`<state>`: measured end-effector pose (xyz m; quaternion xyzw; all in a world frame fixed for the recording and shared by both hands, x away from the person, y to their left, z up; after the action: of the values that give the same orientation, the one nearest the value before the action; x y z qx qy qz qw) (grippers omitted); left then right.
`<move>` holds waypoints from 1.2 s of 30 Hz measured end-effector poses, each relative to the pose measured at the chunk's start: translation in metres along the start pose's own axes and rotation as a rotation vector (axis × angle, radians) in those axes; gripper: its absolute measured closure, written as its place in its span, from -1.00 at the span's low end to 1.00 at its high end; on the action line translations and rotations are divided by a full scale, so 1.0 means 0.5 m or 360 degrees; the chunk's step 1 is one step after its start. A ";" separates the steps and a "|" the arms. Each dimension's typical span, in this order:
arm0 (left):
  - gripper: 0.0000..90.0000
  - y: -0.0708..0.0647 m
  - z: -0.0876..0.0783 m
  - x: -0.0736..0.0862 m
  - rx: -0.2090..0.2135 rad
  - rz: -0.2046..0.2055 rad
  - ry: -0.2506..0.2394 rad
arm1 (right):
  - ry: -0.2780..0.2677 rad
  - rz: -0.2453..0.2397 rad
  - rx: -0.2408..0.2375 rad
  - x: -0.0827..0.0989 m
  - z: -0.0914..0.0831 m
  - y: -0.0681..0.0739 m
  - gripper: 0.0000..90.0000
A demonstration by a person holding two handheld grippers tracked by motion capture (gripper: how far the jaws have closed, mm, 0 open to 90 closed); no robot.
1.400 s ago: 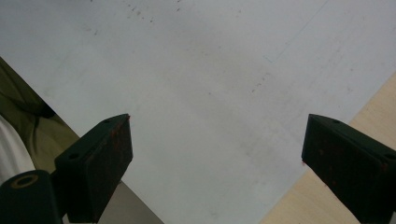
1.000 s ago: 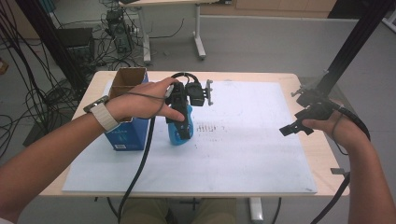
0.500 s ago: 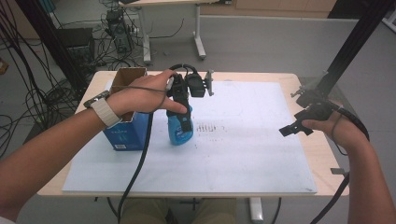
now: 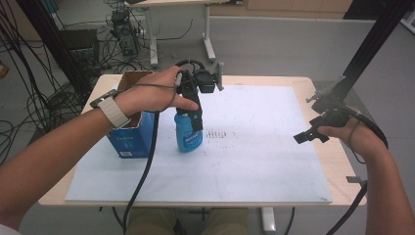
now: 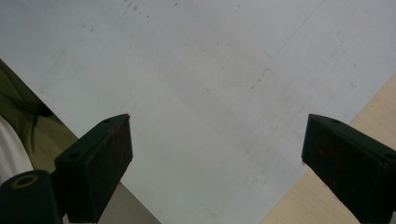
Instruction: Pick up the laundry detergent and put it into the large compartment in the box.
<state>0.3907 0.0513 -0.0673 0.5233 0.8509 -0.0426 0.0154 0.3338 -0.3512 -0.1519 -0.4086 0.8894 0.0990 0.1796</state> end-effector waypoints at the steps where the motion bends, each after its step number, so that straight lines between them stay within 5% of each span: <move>1: -0.75 0.002 -0.002 0.000 -0.0003 -0.0014 -0.0001 | 0.0001 0.0000 0.0000 0.000 0.000 0.000 -0.81; 22: -0.83 0.082 0.003 -0.007 -0.0005 -0.0269 0.0032 | -0.0002 0.0003 -0.0006 0.000 0.007 -0.002 -0.81; 36: -0.84 0.102 0.020 -0.022 -0.0038 -0.0339 0.0056 | 0.0001 0.0008 -0.0020 0.000 0.016 -0.004 -0.81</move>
<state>0.4410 0.0637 -0.0796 0.4304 0.9023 -0.0245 0.0020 0.3374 -0.3498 -0.1591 -0.4074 0.8899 0.1048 0.1765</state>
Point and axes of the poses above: each handheld gripper's, and its own axes: z roughly forward along the jaws, x roughly out of its underside, y roughly to its left, the point moved 2 cm from there along z, roughly forward along the jaws, and after that the axes turned 8 degrees about -z, right-handed, at the moved point
